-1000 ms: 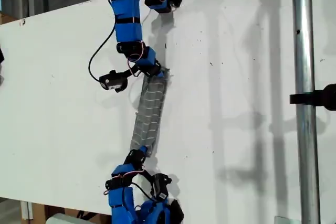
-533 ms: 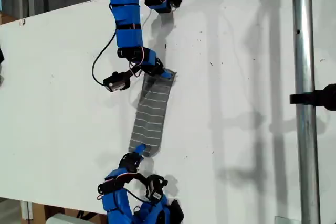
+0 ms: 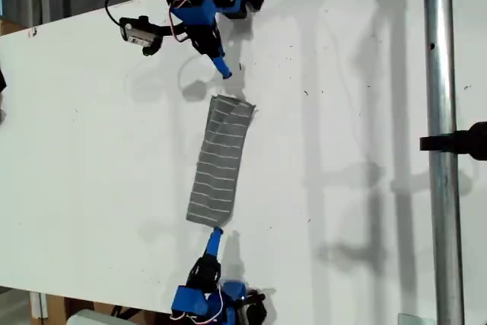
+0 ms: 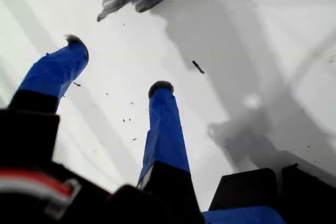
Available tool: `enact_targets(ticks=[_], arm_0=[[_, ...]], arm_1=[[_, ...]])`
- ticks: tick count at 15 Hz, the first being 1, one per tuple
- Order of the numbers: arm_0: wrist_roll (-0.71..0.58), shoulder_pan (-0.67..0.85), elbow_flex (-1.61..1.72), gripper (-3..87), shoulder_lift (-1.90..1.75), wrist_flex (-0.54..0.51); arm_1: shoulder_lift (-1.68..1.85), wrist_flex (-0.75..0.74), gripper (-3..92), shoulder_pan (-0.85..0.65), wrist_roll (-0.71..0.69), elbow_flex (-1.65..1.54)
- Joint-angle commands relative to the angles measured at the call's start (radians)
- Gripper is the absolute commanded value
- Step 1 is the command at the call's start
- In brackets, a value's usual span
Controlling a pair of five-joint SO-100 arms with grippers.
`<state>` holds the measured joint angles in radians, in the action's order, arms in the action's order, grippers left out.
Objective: Grasp corners of a towel and fold twice.
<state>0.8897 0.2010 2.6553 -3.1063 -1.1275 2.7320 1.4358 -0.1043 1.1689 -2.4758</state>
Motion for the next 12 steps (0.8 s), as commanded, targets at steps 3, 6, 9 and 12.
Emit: enact_targets(ticks=[3, 6, 9, 12], arm_0=[[0.114, -0.155, 0.242, -2.6, -0.374, -0.002], [0.123, -0.138, 0.270, -2.6, -0.374, 0.011], [0.129, -0.141, 0.249, -2.6, -0.374, -0.029], [0.138, -0.150, 0.249, -2.6, -0.374, -0.040]], arm_1=[[0.138, -0.184, 40.7, 0.095, 0.249, -0.232], [-0.140, -0.486, 42.8, 0.057, 0.302, -0.235], [-0.796, -0.788, 44.4, 0.025, 0.348, -0.023], [-0.968, -0.936, 43.1, -0.008, 0.385, 0.063]])
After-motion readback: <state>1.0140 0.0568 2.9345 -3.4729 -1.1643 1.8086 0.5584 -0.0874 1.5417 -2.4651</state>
